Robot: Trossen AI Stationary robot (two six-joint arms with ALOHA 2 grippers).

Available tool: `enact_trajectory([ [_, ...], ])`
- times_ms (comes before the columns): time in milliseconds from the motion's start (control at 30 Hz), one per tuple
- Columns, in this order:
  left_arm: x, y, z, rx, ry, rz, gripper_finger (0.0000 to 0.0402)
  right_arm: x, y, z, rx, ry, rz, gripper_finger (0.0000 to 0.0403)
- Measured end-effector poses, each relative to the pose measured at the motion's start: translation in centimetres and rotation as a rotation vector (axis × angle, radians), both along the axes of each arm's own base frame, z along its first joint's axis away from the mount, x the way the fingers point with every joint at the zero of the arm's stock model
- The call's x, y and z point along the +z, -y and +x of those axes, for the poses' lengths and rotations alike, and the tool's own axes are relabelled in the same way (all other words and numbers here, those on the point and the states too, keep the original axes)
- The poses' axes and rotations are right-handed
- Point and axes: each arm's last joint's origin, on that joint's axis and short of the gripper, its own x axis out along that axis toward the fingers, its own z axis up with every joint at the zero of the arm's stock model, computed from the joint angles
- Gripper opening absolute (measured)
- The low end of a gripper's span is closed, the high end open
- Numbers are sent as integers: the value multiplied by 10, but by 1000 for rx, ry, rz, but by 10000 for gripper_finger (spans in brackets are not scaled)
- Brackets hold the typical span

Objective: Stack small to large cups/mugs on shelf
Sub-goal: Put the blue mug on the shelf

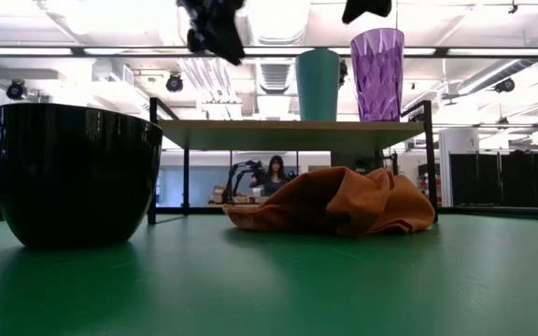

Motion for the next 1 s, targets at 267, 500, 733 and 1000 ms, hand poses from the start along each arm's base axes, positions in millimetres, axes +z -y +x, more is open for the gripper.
enact_trajectory([
  [267,-20,18,-51,89,186,-37,118,-1,-19,-11,-10,-54,165,28],
  [500,-41,28,-79,128,295,-62,118,-2,-48,-14,-119,-86,277,95],
  [733,-59,35,-97,118,274,-77,118,-2,-83,-17,-277,-68,338,129],
  [1000,-64,36,-101,115,272,-75,118,-23,-134,-19,-547,-121,494,128],
])
